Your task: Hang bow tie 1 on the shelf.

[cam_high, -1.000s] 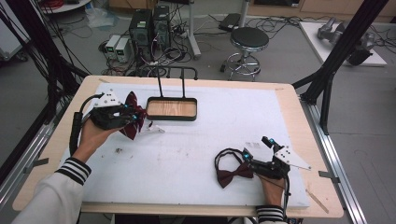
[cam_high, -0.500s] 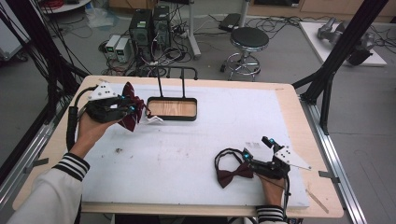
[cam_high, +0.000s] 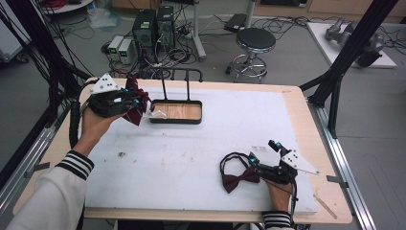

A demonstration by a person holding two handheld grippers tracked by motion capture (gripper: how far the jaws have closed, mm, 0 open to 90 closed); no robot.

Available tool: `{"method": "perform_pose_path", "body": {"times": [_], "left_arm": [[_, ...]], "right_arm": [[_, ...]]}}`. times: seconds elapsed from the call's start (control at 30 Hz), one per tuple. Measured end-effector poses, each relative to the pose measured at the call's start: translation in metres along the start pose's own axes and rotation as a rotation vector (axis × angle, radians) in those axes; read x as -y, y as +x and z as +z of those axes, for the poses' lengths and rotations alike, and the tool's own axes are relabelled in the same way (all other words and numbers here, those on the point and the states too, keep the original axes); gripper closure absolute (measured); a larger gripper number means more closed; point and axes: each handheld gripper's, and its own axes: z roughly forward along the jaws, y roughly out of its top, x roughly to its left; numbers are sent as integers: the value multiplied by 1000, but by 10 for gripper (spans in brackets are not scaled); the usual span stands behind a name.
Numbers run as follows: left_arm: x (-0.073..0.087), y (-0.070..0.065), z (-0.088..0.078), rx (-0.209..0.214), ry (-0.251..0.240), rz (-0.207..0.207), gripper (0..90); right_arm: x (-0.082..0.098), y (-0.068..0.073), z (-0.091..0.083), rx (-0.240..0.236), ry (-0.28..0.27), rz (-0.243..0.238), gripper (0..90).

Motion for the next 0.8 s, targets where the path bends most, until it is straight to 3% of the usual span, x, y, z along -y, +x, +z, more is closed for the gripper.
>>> {"method": "perform_pose_path", "body": {"times": [0.17, 0.57, 0.8], "left_arm": [[-7, 4, 2, -5, -18, 10, 672], [-12, 20, 6, -29, -48, -27, 672], [-17, 24, 12, -46, -43, -26, 672]], "right_arm": [[0, 0, 0, 1, -3, 0, 87], [0, 0, 0, 1, -2, 4, 87], [0, 0, 0, -1, 0, 13, 87]]}}
